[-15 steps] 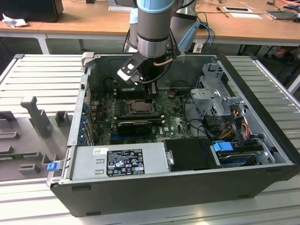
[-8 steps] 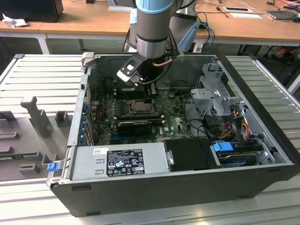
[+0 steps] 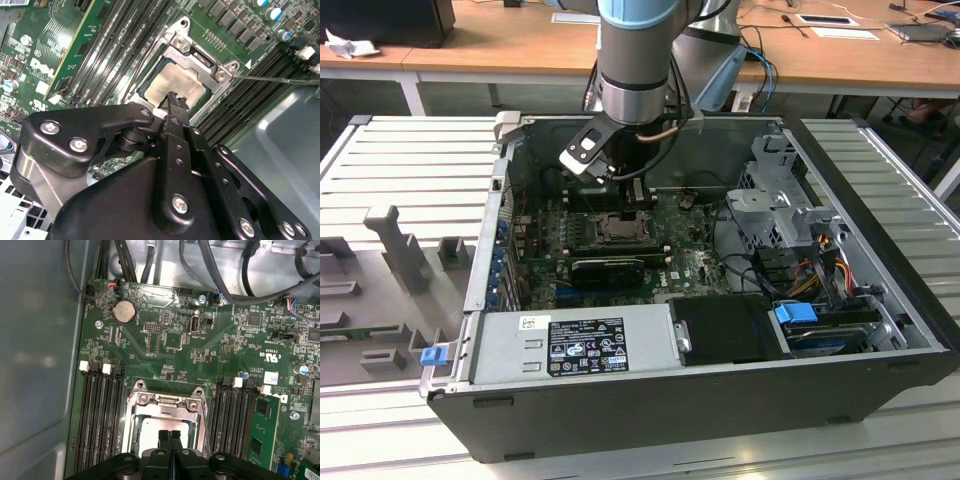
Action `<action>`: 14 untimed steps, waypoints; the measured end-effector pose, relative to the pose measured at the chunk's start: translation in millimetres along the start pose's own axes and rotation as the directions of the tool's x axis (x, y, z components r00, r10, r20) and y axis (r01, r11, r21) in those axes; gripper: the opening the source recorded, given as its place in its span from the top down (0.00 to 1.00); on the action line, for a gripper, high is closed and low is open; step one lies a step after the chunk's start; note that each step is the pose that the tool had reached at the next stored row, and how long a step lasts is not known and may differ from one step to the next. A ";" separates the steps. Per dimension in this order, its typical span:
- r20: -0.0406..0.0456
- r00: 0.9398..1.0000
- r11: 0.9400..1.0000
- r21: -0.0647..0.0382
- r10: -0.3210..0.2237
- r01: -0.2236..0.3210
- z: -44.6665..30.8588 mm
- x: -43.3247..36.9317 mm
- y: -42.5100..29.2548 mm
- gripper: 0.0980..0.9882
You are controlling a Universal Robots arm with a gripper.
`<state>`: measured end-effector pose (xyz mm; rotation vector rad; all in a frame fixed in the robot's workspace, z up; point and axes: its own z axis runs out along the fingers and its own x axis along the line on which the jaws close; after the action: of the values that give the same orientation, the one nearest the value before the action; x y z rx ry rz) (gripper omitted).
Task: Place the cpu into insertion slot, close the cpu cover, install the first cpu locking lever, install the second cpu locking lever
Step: 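Close the cpu cover, then install the first cpu locking lever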
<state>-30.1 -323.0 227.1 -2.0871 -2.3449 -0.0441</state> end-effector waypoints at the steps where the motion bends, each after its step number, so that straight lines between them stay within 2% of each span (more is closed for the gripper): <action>1: 0.000 1.000 1.000 0.000 0.000 0.000 0.0 0.1 -0.7 0.99; 5: 0.000 1.000 1.000 0.000 0.000 0.000 -0.1 0.6 -4.8 0.99; 8: 0.000 1.000 1.000 0.000 0.000 0.000 -1.1 0.5 -5.0 0.99; 14: 0.001 1.000 1.000 0.000 0.000 0.000 -11.1 0.8 -4.8 0.99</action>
<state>-35.2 -323.0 238.0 -2.0876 -2.3455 -0.0428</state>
